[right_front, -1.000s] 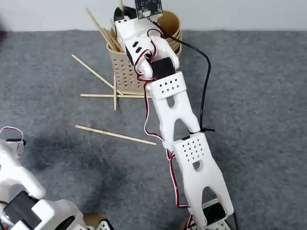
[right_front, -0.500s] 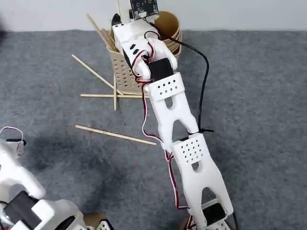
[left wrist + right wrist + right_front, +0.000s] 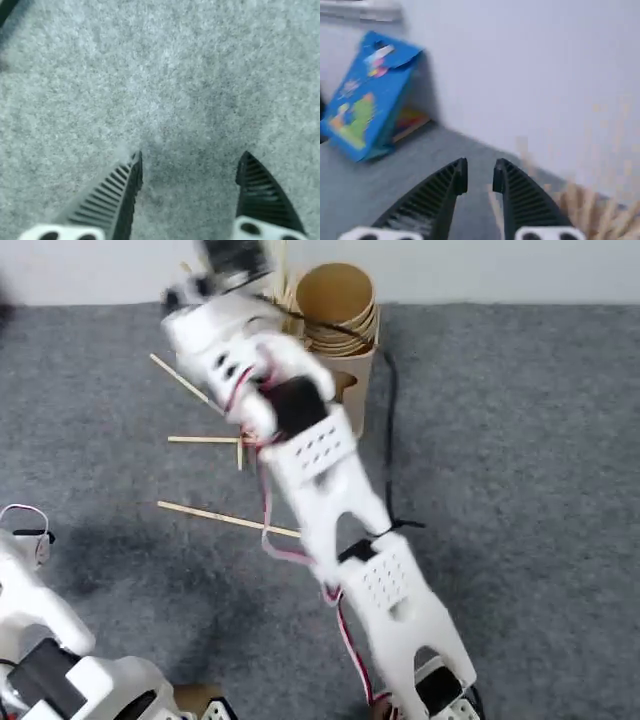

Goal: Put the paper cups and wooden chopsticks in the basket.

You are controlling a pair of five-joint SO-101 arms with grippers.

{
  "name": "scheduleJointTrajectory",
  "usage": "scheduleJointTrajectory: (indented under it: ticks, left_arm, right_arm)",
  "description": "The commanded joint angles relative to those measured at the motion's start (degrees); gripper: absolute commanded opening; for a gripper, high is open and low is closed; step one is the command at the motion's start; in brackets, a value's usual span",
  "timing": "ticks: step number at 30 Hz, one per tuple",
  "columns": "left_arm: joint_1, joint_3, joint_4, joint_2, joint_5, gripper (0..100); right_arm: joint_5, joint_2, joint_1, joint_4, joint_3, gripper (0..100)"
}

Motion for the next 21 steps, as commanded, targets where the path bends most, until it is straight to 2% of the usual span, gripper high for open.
scheduleJointTrajectory:
  ticks: [1,6,10,15,21]
  left_arm:
    - [0.18,-0.22,-0.62,-2.64,-0.35,29]
    - [0.18,-0.22,-0.53,-2.64,-0.35,29]
    - [0.18,-0.22,-0.53,-2.73,-0.35,29]
    - [0.0,-0.22,-0.53,-3.08,-0.44,29]
    - [-0.09,-0.22,-0.53,-3.08,-0.44,29]
  right_arm:
    - [1.14,-8.57,-4.62,12.79,-1.85,9.0]
    - [10.37,-10.42,-6.64,36.0,-1.76,8.9]
    - [17.05,-9.8,-4.35,35.3,3.52,8.6]
    - [25.23,-10.07,-3.65,35.21,19.16,9.0]
    - [27.16,-9.45,-3.65,34.86,31.74,9.0]
